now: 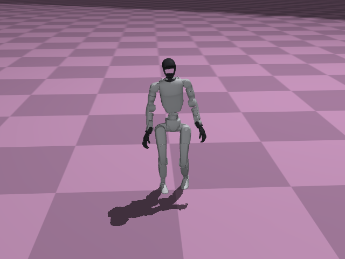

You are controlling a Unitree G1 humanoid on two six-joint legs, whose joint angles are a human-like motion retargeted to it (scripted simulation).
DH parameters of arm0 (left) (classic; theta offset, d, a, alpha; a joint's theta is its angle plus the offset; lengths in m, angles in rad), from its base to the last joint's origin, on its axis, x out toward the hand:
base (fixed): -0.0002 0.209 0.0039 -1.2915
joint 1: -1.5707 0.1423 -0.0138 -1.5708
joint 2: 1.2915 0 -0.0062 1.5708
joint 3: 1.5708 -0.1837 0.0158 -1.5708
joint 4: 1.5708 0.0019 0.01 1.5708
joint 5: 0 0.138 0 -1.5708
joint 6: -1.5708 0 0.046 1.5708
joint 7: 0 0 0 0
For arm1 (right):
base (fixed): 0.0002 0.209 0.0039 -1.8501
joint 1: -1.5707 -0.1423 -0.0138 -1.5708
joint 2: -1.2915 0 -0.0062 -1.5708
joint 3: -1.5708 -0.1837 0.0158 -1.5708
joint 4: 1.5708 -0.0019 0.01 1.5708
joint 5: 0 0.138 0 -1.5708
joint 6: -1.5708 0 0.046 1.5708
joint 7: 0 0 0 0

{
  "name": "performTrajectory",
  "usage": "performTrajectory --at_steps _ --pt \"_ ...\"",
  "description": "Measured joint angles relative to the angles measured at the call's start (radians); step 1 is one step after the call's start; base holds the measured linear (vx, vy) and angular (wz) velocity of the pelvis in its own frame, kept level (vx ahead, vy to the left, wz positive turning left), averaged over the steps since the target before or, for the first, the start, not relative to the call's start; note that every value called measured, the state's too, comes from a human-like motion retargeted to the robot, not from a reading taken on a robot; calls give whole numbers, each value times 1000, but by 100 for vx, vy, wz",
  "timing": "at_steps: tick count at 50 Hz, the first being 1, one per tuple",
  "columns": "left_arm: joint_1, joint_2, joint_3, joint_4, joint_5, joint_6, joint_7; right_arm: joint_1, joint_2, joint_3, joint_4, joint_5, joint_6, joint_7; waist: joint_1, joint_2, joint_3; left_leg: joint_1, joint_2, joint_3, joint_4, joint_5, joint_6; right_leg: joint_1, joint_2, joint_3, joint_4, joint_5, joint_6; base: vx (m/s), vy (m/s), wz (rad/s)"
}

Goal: Walk

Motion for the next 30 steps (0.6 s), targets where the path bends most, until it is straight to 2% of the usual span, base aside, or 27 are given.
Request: performTrajectory --at_steps 7,13,21,30 --pt "-145 -89 -133 -32 20 -17 -20 37 18 -2 50 36 16 5 -36 -21 4 0 -9 -10 -21 -19 -17 -39 -7 -3 26 10 14 -7 -1 -10" --pt "-256 -127 -190 -48 -3 -27 -43 77 24 -14 66 84 19 34 -59 -39 3 33 -2 -30 -126 -38 -5 -74 -12 3 23 26 34 -5 -1 -27" --pt "-304 -128 -167 -42 -34 -18 -53 122 14 -49 62 131 9 72 -68 -56 0 70 7 -34 -269 -30 18 -117 -23 17 33 25 56 -3 1 -23" --pt "-268 -127 -87 -1 -43 5 -76 167 22 -97 67 144 16 113 -58 -56 -1 64 6 -14 -337 1 16 -146 -38 25 21 37 77 -2 0 -1"
